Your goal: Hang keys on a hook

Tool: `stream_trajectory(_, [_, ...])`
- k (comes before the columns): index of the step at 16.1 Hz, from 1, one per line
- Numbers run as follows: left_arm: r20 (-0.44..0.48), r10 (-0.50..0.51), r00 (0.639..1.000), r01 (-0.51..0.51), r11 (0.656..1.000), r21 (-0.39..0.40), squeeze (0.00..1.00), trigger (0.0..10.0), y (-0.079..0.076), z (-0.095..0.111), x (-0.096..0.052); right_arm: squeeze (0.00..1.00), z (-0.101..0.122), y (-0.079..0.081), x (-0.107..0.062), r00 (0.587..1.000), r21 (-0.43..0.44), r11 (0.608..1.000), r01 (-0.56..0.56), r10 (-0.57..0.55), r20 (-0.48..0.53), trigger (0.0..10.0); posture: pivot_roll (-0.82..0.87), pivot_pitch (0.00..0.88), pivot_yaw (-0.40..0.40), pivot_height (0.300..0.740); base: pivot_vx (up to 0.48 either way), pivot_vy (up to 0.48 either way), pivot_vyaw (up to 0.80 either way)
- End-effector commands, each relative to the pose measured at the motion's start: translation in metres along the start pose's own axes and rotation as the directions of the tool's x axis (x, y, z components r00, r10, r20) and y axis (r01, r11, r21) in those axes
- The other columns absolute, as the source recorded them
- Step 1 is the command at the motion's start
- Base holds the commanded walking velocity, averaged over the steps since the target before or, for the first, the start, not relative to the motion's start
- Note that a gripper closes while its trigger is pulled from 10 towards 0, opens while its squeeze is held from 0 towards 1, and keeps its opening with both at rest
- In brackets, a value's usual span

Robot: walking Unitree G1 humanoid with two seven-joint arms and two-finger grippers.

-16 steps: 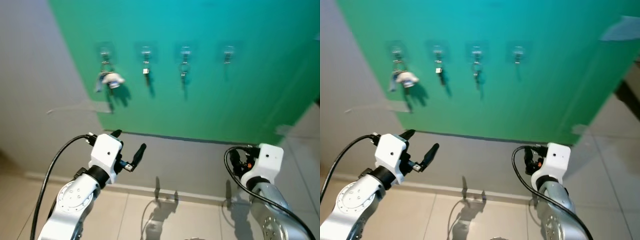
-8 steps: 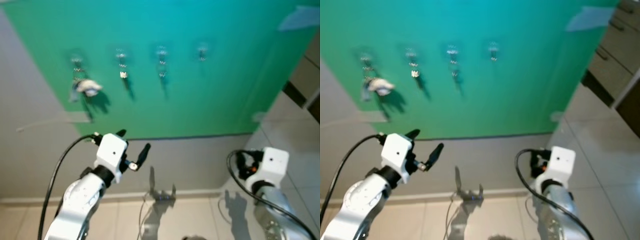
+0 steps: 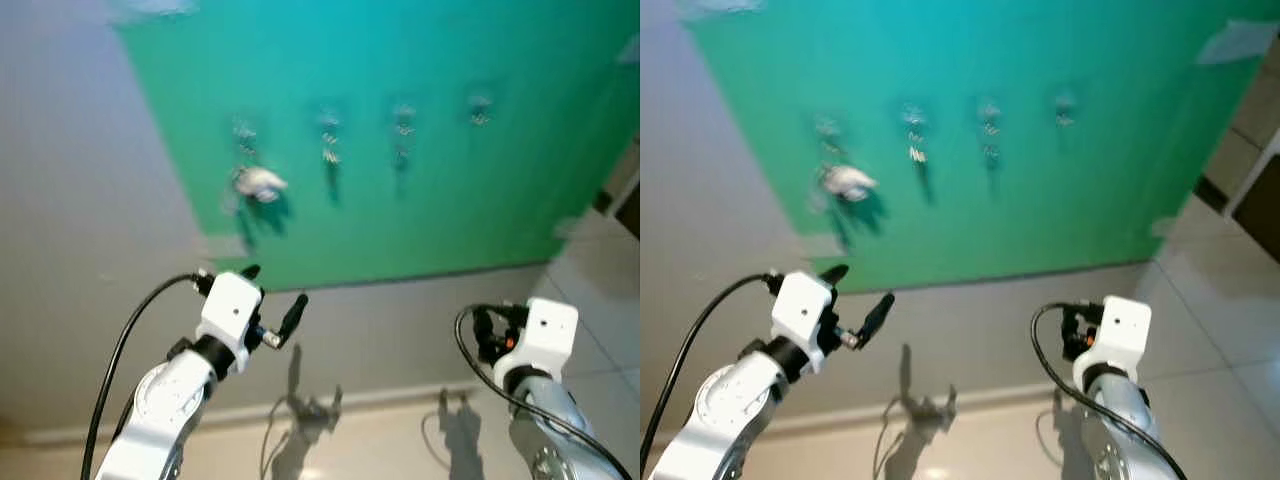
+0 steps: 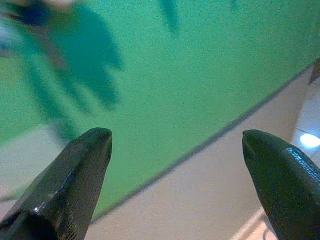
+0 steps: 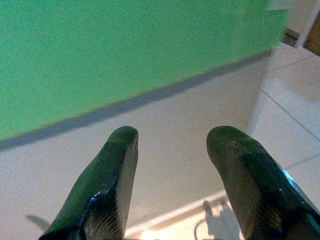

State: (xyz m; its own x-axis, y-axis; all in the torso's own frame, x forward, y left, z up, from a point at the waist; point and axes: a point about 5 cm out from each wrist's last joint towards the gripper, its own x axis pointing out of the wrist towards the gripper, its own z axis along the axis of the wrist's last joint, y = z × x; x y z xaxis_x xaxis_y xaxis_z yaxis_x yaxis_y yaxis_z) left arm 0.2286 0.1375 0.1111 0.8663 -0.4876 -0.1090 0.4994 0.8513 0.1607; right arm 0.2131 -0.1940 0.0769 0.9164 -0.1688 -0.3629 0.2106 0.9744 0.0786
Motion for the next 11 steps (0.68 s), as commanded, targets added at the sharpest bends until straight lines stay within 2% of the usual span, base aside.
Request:
stream_trajectory(1, [-0.013,0.015,1.000,-0.014,1.000,0.017,0.00,10.0,0.0054,-0.0016,-0.0028,0.00,0.0034,0.0078,-0.0006,1.000,0.001,1.000,-0.022,0.022,0.013,10.0,-0.05,0.000,0.078,0.740,0.000,0.424,0.00])
stream_trajectory(3, [-0.012,0.012,1.000,-0.012,1.000,0.017,0.00,10.0,0.0054,-0.0015,-0.0024,0.00,0.0033,0.0076,-0.0012,1.000,0.001,1.000,-0.020,0.020,0.013,10.0,-0.05,0.000,0.078,0.740,0.000,0.422,-0.80])
stream_trajectory(4, [-0.007,0.012,1.000,-0.012,1.000,0.011,0.00,10.0,0.0053,-0.0012,-0.0016,0.00,0.0036,0.0076,-0.0014,1.000,0.000,1.000,-0.019,0.019,0.014,10.0,-0.05,0.000,0.077,0.740,0.000,0.409,0.00])
stream_trajectory(6, [0.038,0.023,0.999,-0.023,1.000,0.007,0.00,10.0,0.0050,0.0054,0.0034,0.00,0.0073,0.0078,-0.0020,0.999,-0.006,1.000,-0.021,0.021,0.028,10.0,-0.05,0.000,0.072,0.740,0.000,0.000,0.00])
stream_trajectory(11, [0.045,0.022,0.999,-0.023,1.000,0.011,0.00,10.0,0.0030,0.0056,0.0051,0.00,0.0084,0.0088,-0.0034,0.999,-0.013,1.000,-0.026,0.026,0.033,10.0,-0.06,0.000,0.063,0.740,0.000,-0.480,-0.80])
